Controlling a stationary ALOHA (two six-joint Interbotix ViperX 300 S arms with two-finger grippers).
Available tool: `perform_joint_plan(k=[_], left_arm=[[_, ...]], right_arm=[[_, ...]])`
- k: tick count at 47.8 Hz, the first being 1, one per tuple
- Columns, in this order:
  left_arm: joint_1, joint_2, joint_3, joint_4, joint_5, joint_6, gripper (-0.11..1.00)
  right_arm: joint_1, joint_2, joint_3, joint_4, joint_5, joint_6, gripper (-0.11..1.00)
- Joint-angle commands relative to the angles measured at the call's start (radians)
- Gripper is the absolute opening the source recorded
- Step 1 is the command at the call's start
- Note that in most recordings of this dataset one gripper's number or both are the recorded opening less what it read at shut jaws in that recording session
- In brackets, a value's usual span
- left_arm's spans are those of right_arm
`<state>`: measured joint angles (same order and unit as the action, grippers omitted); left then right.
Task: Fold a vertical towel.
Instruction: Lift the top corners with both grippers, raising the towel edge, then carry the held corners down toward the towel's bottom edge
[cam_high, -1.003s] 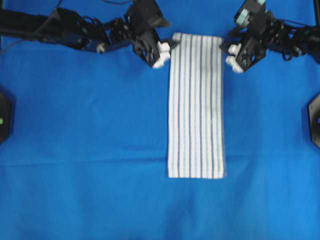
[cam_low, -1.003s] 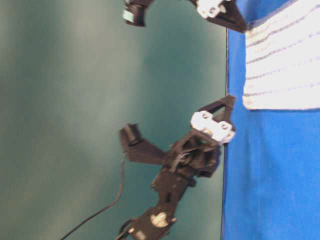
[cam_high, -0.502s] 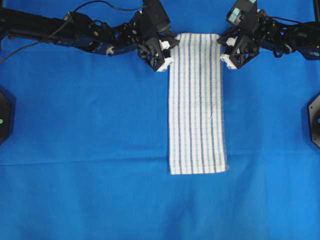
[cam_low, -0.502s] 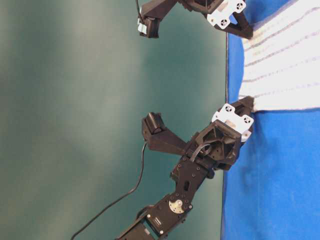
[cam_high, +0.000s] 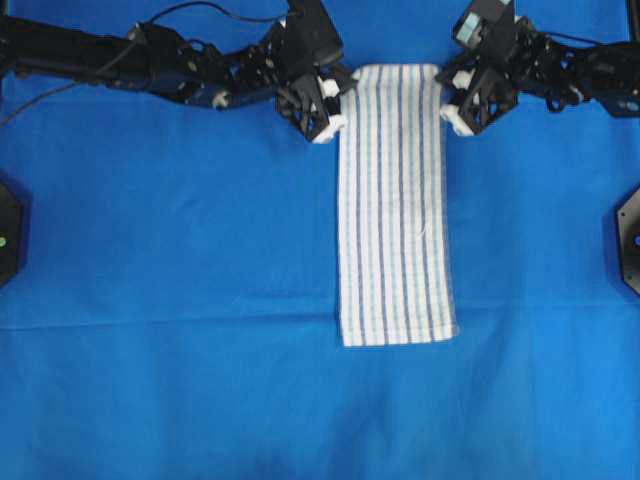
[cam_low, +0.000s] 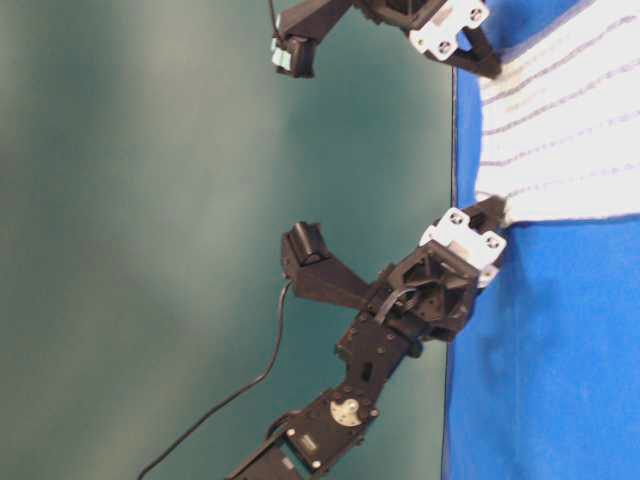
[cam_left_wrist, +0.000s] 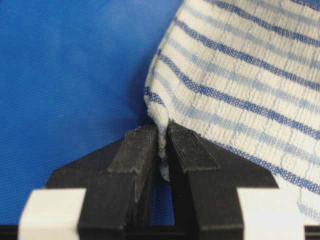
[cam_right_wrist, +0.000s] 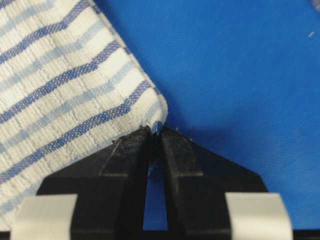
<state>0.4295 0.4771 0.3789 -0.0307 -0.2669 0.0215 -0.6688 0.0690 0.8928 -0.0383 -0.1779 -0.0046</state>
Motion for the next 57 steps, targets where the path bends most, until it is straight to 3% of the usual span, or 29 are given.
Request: perform_joint_plan(k=[1,11,27,36,43,57], left_arm=[[0.04,-0.058,-0.02,0.003,-0.005,0.0,0.05],[0.067,-0.055,-0.049,0.003,-0.005,0.035,0.04],[0.046,-0.114,-0.052,0.003,0.043,0.069,0.05],[0.017,-0.207,-0.049,0.003,0.103,0.161,0.05],[-0.015,-0.282,-0.038,0.003,0.138,0.206,0.05],[-0.106,-0.365,0.064,0.003,0.155,0.178,0.05]], right_arm=[[-0.029,-0.041,-0.023,-0.002,-0.002,-0.003,0.1],[-0.08,-0.054,-0.049,-0.003,0.0,-0.038,0.1],[-0.078,-0.107,-0.051,-0.002,0.009,-0.04,0.1],[-0.071,-0.227,-0.048,-0.002,0.061,-0.04,0.1],[-0.038,-0.337,-0.031,-0.002,0.117,-0.04,0.1],[0.104,-0.558,0.077,0.008,0.196,-0.025,0.1]])
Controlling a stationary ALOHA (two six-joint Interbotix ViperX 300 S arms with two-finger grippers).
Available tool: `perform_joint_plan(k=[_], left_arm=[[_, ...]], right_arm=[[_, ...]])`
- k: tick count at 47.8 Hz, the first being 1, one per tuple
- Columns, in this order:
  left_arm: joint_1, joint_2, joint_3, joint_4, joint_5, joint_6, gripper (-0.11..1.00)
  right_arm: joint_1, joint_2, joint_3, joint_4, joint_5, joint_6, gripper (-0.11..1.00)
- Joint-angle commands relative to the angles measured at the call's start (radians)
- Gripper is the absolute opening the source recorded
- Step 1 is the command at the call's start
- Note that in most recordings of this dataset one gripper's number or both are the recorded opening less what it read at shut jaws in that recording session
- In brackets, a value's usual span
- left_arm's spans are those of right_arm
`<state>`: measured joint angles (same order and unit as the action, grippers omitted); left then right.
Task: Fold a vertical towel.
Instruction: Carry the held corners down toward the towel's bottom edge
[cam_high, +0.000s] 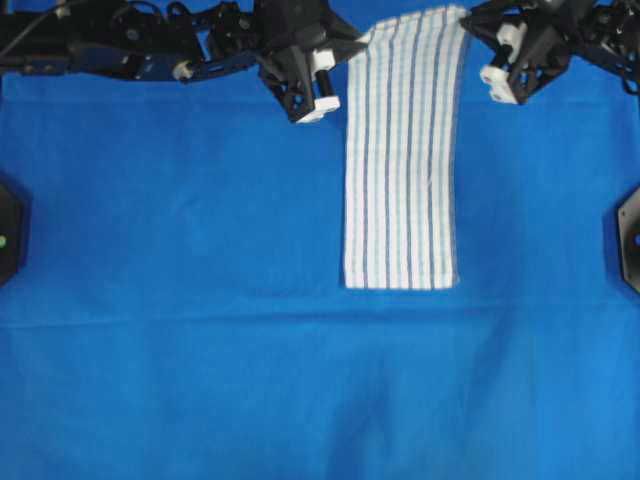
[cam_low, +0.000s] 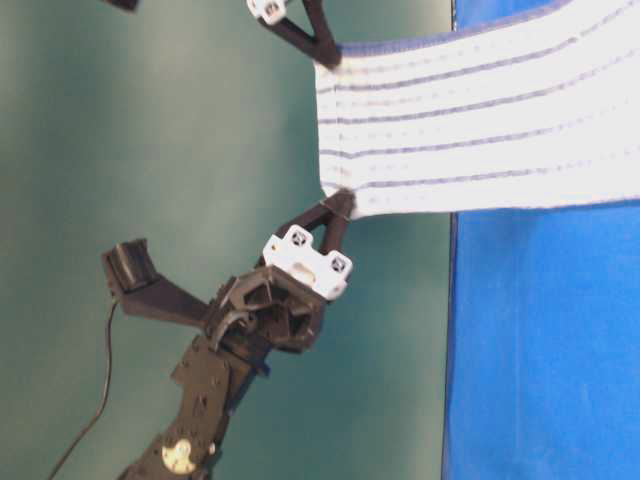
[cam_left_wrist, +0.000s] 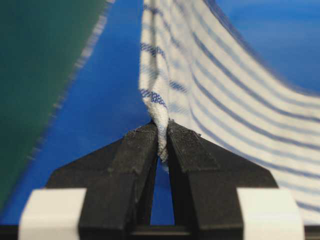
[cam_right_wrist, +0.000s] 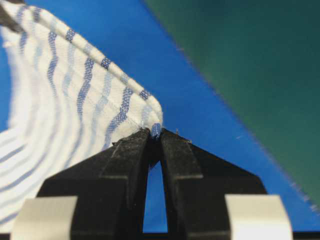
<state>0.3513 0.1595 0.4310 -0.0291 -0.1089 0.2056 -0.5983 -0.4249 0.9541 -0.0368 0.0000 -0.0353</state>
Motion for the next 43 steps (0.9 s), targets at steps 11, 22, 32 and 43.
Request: perform_joint_plan(k=[11,22,32,43], left_arm=[[-0.141,-0.081,0.098,0.0,-0.008,-0.052,0.05],[-0.261,-0.078,0.135,0.0,-0.003,-0.112,0.05],[-0.337,-0.008,0.147,0.0,-0.005,-0.167,0.04],[-0.391,0.063,0.133,0.0,-0.031,-0.178,0.05]], right_arm=[[0.209,-0.213,0.097,0.029,0.147,0.074,0.1],[0.374,-0.204,0.141,0.029,0.196,0.186,0.1],[0.483,-0.104,0.16,0.029,0.181,0.282,0.1],[0.574,0.023,0.155,0.029,0.121,0.35,0.1]])
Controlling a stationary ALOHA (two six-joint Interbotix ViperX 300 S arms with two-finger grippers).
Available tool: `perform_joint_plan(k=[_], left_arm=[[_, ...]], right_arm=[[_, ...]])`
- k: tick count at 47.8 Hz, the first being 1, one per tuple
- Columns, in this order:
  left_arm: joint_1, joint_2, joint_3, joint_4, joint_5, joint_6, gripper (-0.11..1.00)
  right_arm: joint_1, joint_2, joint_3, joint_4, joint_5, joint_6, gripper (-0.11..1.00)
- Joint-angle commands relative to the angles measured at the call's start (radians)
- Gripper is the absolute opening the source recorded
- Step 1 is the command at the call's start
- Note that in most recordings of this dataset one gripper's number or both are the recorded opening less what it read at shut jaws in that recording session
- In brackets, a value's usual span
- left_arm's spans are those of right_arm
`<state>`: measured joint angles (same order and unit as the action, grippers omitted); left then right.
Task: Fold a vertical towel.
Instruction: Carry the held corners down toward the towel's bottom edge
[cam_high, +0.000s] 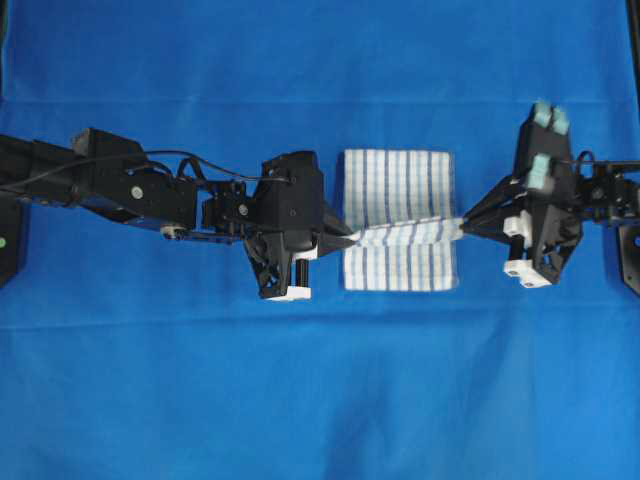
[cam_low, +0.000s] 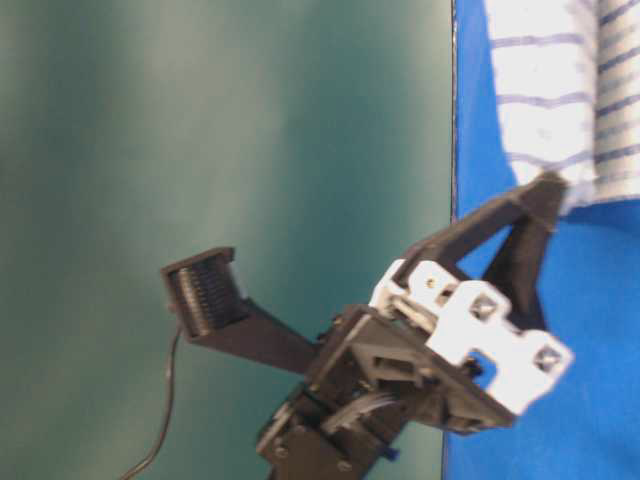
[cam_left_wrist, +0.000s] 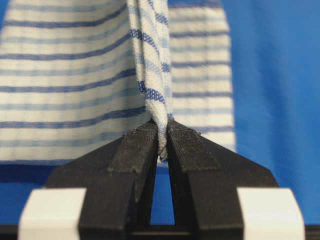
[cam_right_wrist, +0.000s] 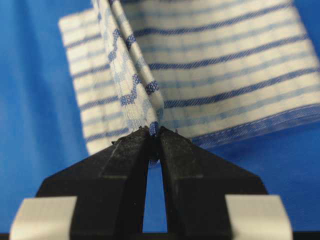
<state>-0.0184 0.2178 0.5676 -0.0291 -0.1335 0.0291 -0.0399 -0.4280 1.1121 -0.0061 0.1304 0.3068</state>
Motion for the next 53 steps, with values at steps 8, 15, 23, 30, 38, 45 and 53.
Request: perform_joint_plan(k=[8,15,23,30,38,45,53], left_arm=[[-0.026,0.049,-0.006,0.0,-0.046,-0.003,0.04],[-0.028,0.075,-0.009,0.0,-0.094,-0.003,0.05],[-0.026,0.106,-0.015,0.0,-0.115,-0.002,0.04],[-0.026,0.109,-0.025,0.0,-0.114,-0.002,0.05],[-0.028,0.11,-0.031,0.0,-0.114,-0.002,0.07],[-0.029,0.104,-0.035,0.0,-0.11,-0.002,0.32],[-0.041,0.066,-0.034,0.0,-0.092,0.0,0.47]], right_arm=[[0.038,0.086,0.002,-0.002,-0.051,0.014,0.1],[0.044,0.115,0.005,-0.002,-0.075,0.014,0.1],[0.044,0.135,0.005,-0.003,-0.098,0.012,0.1],[0.044,0.15,0.002,-0.003,-0.117,0.012,0.1],[0.044,0.164,-0.005,-0.003,-0.13,0.012,0.1],[0.052,0.164,-0.011,-0.005,-0.13,0.012,0.39],[0.064,0.146,-0.023,-0.003,-0.112,0.012,0.65]])
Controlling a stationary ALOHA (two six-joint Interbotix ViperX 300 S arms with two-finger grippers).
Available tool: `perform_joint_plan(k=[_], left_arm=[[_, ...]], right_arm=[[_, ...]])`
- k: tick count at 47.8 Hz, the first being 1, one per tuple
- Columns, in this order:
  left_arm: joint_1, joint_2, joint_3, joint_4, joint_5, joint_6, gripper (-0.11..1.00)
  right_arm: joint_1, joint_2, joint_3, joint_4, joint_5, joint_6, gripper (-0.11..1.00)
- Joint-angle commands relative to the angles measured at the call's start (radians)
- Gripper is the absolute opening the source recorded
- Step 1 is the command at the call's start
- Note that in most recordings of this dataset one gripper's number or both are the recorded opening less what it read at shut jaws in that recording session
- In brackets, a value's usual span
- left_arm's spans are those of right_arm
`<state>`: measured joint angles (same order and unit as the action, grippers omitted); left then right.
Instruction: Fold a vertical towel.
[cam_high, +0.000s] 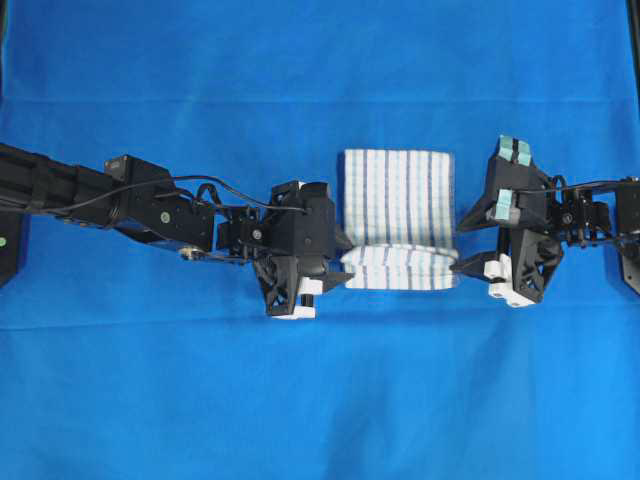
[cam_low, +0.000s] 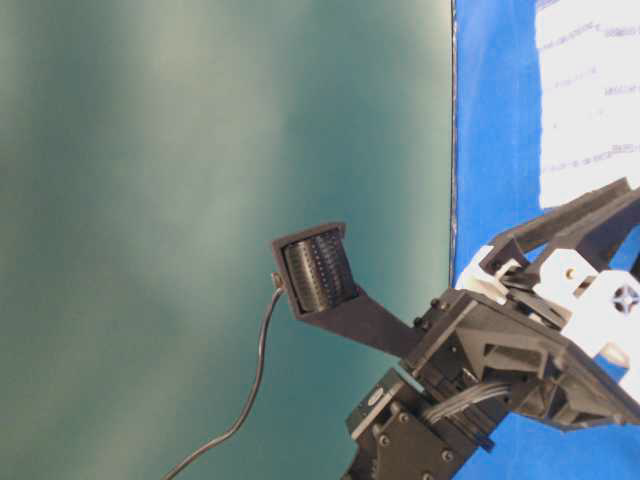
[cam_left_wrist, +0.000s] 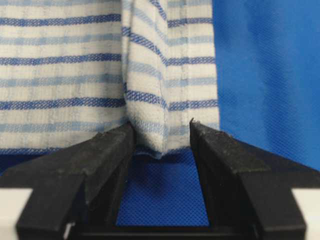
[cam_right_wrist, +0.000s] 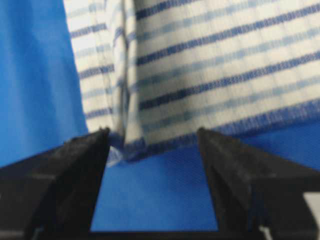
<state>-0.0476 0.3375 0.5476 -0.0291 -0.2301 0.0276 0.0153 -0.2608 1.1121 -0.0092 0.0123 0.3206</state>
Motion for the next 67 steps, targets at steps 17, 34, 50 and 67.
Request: perform_joint_plan(k=[17,34,50,67], left_arm=[[-0.064,-0.296,0.02,0.0,0.198,0.002,0.47],[-0.069,-0.555,0.117,0.0,0.215,0.006,0.47],[-0.061,-0.813,0.27,0.0,0.167,0.018,0.47],[-0.058,-1.173,0.514,0.0,0.158,0.018,0.47]], right_arm=[[0.044,-0.247,-0.058,-0.012,0.183,-0.005,0.6],[0.041,-0.584,-0.066,-0.109,0.25,-0.011,0.6],[0.034,-0.776,-0.091,-0.207,0.376,-0.011,0.6],[0.006,-0.962,0.005,-0.222,0.377,-0.005,0.6]])
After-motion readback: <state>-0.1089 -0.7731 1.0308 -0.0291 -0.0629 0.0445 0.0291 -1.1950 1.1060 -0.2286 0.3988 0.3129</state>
